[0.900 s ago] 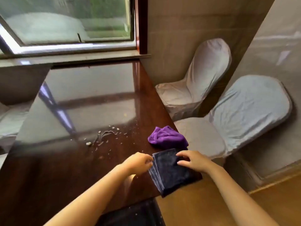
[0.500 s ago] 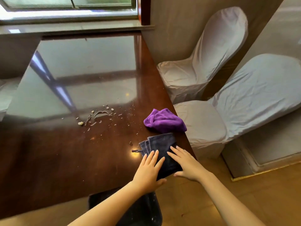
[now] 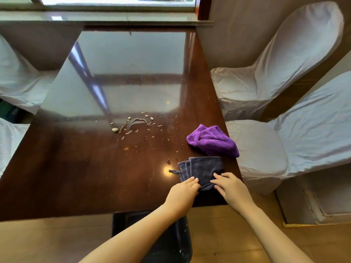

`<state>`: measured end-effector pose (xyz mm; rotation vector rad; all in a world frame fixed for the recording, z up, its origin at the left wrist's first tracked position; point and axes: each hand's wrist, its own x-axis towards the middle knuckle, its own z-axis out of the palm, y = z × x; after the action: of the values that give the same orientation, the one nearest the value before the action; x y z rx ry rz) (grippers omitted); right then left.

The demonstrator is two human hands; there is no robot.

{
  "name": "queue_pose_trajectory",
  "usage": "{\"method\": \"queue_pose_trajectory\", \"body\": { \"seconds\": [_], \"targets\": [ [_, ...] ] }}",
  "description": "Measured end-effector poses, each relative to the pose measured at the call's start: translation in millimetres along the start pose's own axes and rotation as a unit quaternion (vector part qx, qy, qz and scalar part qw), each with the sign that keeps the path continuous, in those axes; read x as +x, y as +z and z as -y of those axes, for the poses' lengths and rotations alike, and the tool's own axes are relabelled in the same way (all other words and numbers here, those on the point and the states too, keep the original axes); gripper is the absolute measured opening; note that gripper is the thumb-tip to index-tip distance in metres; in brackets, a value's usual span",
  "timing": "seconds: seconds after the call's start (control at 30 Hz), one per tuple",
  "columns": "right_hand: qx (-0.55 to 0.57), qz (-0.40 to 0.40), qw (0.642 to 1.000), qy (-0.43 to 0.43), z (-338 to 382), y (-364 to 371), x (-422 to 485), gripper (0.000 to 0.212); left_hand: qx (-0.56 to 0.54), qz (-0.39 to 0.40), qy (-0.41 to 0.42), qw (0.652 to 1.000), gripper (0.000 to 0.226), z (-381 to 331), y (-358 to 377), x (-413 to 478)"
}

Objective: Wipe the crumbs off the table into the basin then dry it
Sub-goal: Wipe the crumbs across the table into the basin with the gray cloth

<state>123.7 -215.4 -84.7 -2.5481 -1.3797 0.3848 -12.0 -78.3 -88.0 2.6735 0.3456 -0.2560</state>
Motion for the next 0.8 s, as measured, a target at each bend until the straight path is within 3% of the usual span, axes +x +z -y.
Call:
{"method": "queue_pose_trajectory", "body": {
  "seconds": [0.1, 0.3, 0.47, 0.67, 0.8],
  "targets": [
    [0.037, -0.025, 0.999, 0.005, 12.9, -17.6, 13.4, 0.023, -0.083, -0.034, -0.046, 0.995, 0.028, 7.8, -26.3, 4.6],
    [0.126, -0.003, 0.992, -0.021, 51.1, -70.6, 57.7, 0.018, -0.181, -0.068, -0.047, 0.98, 0.023, 48.9, -96.8, 10.0],
    [0.157, -0.015, 0.986, -0.051, 80.8, -107.0, 114.3, 0.015, -0.144, -0.077, -0.029, 0.986, 0.022, 88.1, -166.8, 31.8],
    [0.176, -0.108, 0.977, -0.046, 99.8, -137.4, 203.3, 0.014, -0.095, -0.123, -0.021, 0.988, 0.025, 129.2, -248.1, 89.4],
    [0.169, -0.17, 0.97, -0.025, 94.7, -134.6, 250.0, 0.015, -0.074, -0.152, -0.031, 0.985, 0.026, 149.6, -263.5, 131.8]
  ]
}}
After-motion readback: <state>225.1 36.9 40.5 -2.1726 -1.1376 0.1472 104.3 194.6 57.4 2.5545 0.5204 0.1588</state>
